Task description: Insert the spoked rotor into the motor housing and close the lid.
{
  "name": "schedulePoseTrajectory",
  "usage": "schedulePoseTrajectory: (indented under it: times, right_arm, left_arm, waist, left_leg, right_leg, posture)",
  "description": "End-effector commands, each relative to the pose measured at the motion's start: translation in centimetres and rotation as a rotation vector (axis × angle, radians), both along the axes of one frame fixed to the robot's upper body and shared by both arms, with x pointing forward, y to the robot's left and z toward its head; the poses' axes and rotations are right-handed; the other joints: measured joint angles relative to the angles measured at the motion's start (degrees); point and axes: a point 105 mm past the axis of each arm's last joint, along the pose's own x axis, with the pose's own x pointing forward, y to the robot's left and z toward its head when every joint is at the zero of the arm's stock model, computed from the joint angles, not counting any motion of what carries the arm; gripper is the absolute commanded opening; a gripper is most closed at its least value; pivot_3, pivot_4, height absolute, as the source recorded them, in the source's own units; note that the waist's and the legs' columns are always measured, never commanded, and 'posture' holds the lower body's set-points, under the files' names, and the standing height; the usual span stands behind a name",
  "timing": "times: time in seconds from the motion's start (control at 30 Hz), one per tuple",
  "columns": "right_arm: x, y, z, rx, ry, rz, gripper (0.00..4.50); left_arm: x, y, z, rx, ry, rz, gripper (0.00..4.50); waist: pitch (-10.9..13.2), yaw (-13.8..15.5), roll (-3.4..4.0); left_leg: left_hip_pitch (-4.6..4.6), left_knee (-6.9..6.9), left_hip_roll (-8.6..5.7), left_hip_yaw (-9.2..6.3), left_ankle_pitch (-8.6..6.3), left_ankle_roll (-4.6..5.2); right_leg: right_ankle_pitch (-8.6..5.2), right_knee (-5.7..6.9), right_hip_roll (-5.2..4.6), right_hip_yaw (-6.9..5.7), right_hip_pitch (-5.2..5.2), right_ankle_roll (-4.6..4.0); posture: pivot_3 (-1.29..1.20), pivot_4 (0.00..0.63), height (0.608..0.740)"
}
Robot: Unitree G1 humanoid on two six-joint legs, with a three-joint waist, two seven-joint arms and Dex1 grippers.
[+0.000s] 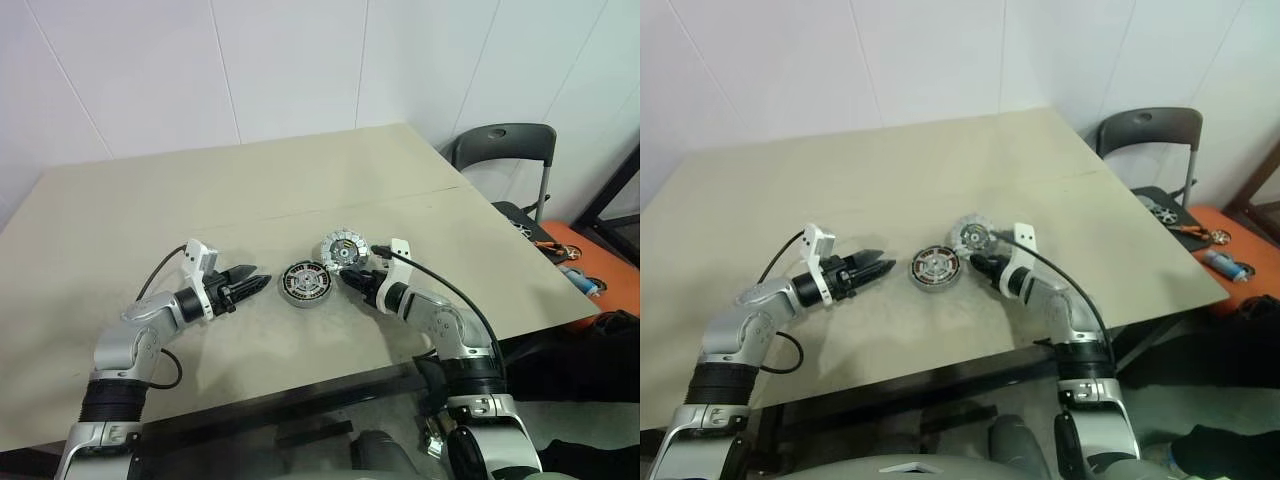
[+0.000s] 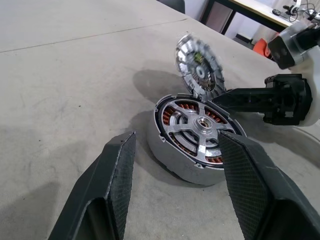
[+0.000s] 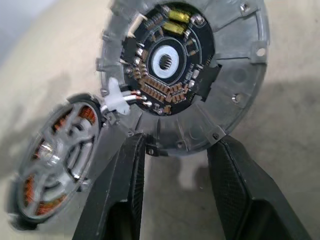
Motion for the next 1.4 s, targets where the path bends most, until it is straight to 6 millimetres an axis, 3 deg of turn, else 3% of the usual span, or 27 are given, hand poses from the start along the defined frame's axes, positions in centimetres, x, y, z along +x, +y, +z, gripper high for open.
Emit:
schedulePoseTrajectory:
  times: [0.03,0.2,0.43,0.5,0.57,0.7,0.77,0.87,0.97,1.07,1.1,1.27,1.33,1.4]
  right_arm:
    - [0.3,1.8,2.1,-0.088,-0.149,0.089,1.90]
    - [0.6,1.9,2.2,-0.194,-0.225,0.095,1.90]
    - [1.2,0.2,1.1,-0.322,-0.254,0.061,1.90]
    - [1.4,-0.3,1.1,-0.432,-0.322,0.076,1.90]
    - [1.7,-0.7,1.9,-0.590,-0.461,0.101,1.90]
    - [1.6,0.2,3.9,-0.736,-0.686,0.179,1.90]
    - [1.9,0.1,4.6,-0.773,-0.744,0.185,1.90]
    - [2.5,-1.1,3.7,-0.796,-0.707,0.177,1.90]
    - [3.2,-2.5,3.1,-0.788,-0.651,0.133,1.90]
    - [3.1,-2.9,1.9,-0.580,-0.446,0.105,1.90]
    - [2.7,-2.6,1.4,-0.503,-0.371,0.133,1.90]
    - [-3.6,0.5,-0.1,-0.253,-0.132,0.522,1.90]
    - [-4.4,0.4,0.1,-0.197,-0.079,0.543,1.90]
    - [-3.4,-0.2,0.8,-0.067,-0.005,0.444,1.90]
  left_arm:
    - [0.2,0.4,0.9,0.004,-0.043,0.006,2.79]
    - [0.1,0.4,0.8,0.003,-0.040,0.008,2.79]
    - [0.0,0.4,0.5,0.004,-0.034,0.014,2.79]
    - [0.0,0.5,0.5,0.004,-0.033,0.014,2.79]
    - [0.0,0.5,0.5,0.005,-0.034,0.014,2.79]
    - [0.2,0.6,0.6,0.006,-0.035,0.015,2.79]
    - [0.3,0.5,0.6,0.005,-0.036,0.015,2.79]
    - [0.3,0.3,0.6,0.003,-0.036,0.015,2.79]
    - [0.2,0.2,0.4,0.003,-0.034,0.016,2.79]
    - [0.1,0.2,0.3,0.005,-0.032,0.019,2.79]
    - [0.1,0.2,0.3,0.006,-0.031,0.020,2.79]
    - [0.1,0.1,0.3,0.009,-0.031,0.020,2.79]
    - [0.1,0.1,0.3,0.010,-0.032,0.020,2.79]
    - [0.2,0.1,0.4,0.011,-0.033,0.021,2.79]
  waist:
    - [0.00,0.00,0.00]
    - [0.01,-0.02,0.00]
    - [0.01,0.09,0.00]
    - [0.03,0.15,0.03]
    - [0.04,0.26,0.04]
    - [0.06,0.22,0.04]
    - [0.06,0.06,0.04]
    - [0.07,0.16,0.02]
    - [0.07,0.42,0.02]
    - [0.07,0.65,0.02]
    - [0.07,0.64,0.02]
    - [0.07,0.94,0.02]
    - [0.07,0.97,0.02]
    - [0.06,1.02,0.02]
  left_leg:
    - [0.00,0.00,0.00,0.00,0.00,0.00]
    - [0.00,-0.01,0.00,0.00,0.00,0.00]
    - [-0.01,-0.01,0.00,0.00,0.00,0.00]
    - [-0.04,0.00,0.00,0.00,0.00,0.00]
    - [-0.06,0.00,-0.02,0.00,0.00,0.00]
    - [-0.08,0.00,-0.03,0.00,0.00,0.00]
    - [-0.08,-0.01,-0.02,0.00,0.00,0.00]
    - [-0.07,0.00,-0.02,0.00,0.00,-0.01]
    - [-0.07,0.03,-0.02,0.00,0.00,-0.01]
    - [-0.08,0.02,-0.03,0.00,0.00,-0.01]
    - [-0.08,0.01,-0.02,-0.01,0.00,-0.01]
    - [-0.07,0.01,-0.01,-0.04,-0.01,0.01]
    - [-0.06,0.01,-0.01,-0.03,-0.02,0.03]
    - [-0.03,0.04,-0.01,-0.02,-0.02,0.03]
  right_leg:
    - [-0.02,0.00,0.00,0.00,0.00,0.04]
    - [-0.03,0.00,0.00,0.00,-0.02,0.05]
    - [0.07,0.00,0.00,0.00,-0.02,-0.11]
    - [0.08,-0.03,-0.01,0.00,-0.02,-0.13]
    - [0.07,-0.06,-0.02,0.00,-0.02,-0.12]
    - [0.05,-0.13,-0.03,-0.01,-0.02,-0.08]
    - [0.06,-0.13,-0.02,0.00,-0.02,-0.09]
    - [0.07,-0.12,-0.02,0.00,-0.01,-0.12]
    - [0.08,-0.13,-0.03,0.00,0.04,-0.14]
    - [0.09,-0.14,-0.03,0.00,0.02,-0.15]
    - [0.09,-0.14,-0.03,0.00,0.02,-0.15]
    - [0.08,-0.15,-0.02,-0.02,0.03,-0.14]
    - [0.05,-0.14,-0.02,-0.03,0.04,-0.11]
    - [0.05,-0.13,-0.02,-0.03,0.07,-0.10]
  posture:
    - [0.00,0.000,0.740]
    - [0.00,0.000,0.740]
    - [0.00,0.000,0.740]
    - [0.00,0.000,0.740]
    - [0.00,0.000,0.740]
    - [0.00,0.000,0.740]
    - [0.00,0.000,0.740]
    - [0.00,0.000,0.740]
    - [0.00,0.000,0.740]
    - [0.00,0.000,0.740]
    - [0.00,0.000,0.740]
    - [0.00,0.000,0.740]
    - [0.00,0.000,0.740]
    - [0.00,0.000,0.740]
